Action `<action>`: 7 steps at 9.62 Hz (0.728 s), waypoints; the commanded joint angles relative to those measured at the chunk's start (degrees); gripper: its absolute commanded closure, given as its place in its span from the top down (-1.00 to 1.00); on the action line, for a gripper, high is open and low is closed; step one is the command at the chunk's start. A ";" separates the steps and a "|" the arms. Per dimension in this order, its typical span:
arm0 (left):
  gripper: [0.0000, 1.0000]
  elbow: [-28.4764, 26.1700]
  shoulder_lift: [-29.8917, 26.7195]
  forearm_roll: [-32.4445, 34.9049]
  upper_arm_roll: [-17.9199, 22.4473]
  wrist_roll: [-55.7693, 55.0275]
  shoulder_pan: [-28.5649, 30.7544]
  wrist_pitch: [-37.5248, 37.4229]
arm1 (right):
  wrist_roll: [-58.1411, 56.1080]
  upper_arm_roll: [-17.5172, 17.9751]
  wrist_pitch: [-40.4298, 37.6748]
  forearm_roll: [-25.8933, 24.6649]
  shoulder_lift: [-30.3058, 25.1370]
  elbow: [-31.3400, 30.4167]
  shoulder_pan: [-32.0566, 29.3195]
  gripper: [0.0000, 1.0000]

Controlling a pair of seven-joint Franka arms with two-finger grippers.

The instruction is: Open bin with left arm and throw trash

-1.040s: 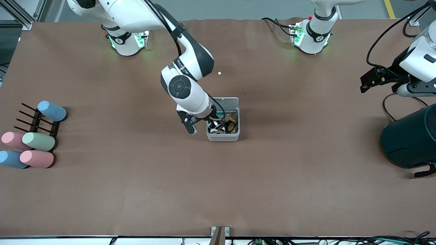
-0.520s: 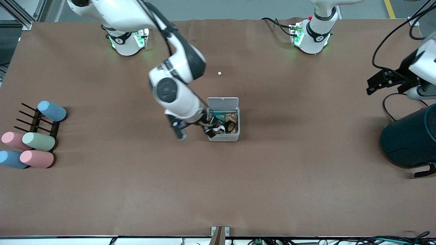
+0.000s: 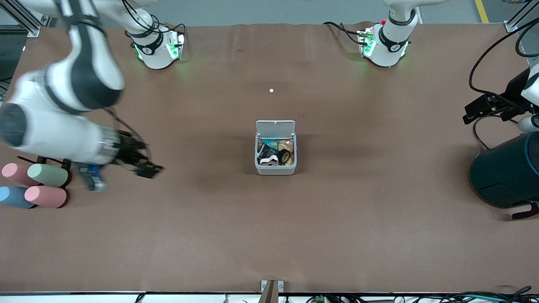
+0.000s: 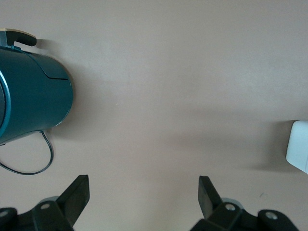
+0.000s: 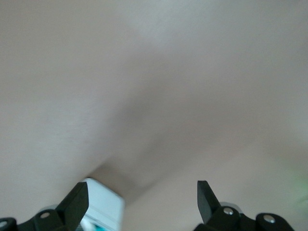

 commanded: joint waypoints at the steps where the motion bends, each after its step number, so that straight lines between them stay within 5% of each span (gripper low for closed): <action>1: 1.00 0.89 0.66 -0.77 -0.02 0.78 0.21 1.62 | -19.26 1.48 -8.42 -4.55 -9.22 -4.41 -7.02 0.99; 4: 1.00 1.16 1.19 -0.69 -0.02 0.70 0.12 2.33 | -38.29 1.48 -12.05 -7.46 -18.02 -5.75 -8.81 0.99; 7: 1.00 1.24 1.19 -0.07 -0.20 0.70 -0.23 2.25 | -45.74 1.47 -16.64 -7.30 -18.58 -0.76 -10.22 0.99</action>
